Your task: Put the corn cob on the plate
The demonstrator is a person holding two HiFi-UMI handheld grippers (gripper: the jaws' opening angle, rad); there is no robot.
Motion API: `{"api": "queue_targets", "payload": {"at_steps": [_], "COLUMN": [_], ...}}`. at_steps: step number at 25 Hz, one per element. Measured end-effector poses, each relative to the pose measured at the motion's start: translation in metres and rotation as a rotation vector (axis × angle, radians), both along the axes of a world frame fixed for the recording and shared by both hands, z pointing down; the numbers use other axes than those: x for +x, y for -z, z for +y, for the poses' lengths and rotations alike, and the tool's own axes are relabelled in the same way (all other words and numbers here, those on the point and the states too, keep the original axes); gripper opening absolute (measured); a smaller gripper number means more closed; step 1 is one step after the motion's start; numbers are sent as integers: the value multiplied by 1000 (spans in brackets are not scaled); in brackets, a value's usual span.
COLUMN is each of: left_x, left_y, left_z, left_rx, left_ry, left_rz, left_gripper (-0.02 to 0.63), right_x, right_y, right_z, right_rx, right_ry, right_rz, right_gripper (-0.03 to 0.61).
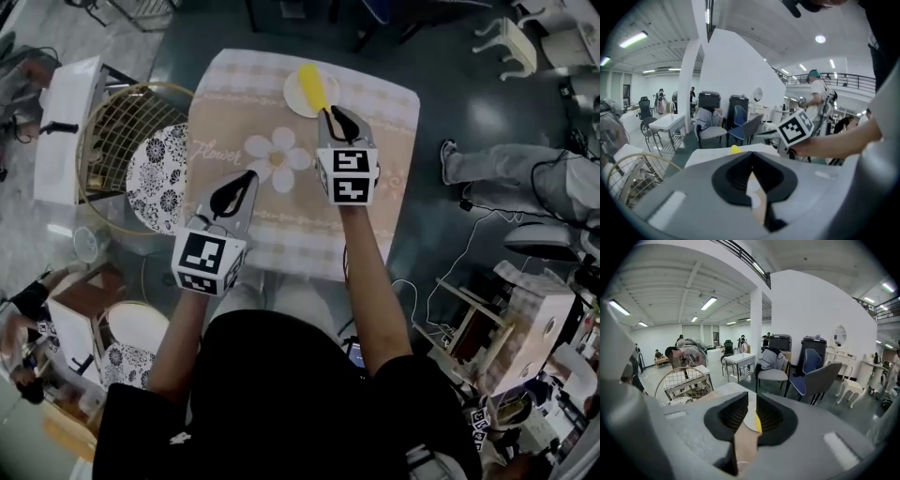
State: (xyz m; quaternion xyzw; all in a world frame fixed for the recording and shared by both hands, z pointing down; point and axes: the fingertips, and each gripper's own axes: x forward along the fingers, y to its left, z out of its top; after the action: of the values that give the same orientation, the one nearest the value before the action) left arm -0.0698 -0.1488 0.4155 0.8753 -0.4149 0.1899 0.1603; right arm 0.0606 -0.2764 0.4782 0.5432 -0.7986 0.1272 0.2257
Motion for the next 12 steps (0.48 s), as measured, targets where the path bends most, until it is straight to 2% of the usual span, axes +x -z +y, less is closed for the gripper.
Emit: {"api": "queue_targets", "payload": {"at_steps": [6, 12], "left_x": [-2, -4], "left_y": [28, 57], "left_z": [19, 36], "left_rx": [67, 142], "left_ry": [-14, -60], "left_rz": [10, 14], "left_gripper": [5, 5], "right_x": [-6, -22], "right_y": [54, 103], "right_z": [43, 81], "right_rx": [96, 171], "right_ry": [-12, -14], "right_rz": [-50, -51], "right_gripper": [12, 3]}}
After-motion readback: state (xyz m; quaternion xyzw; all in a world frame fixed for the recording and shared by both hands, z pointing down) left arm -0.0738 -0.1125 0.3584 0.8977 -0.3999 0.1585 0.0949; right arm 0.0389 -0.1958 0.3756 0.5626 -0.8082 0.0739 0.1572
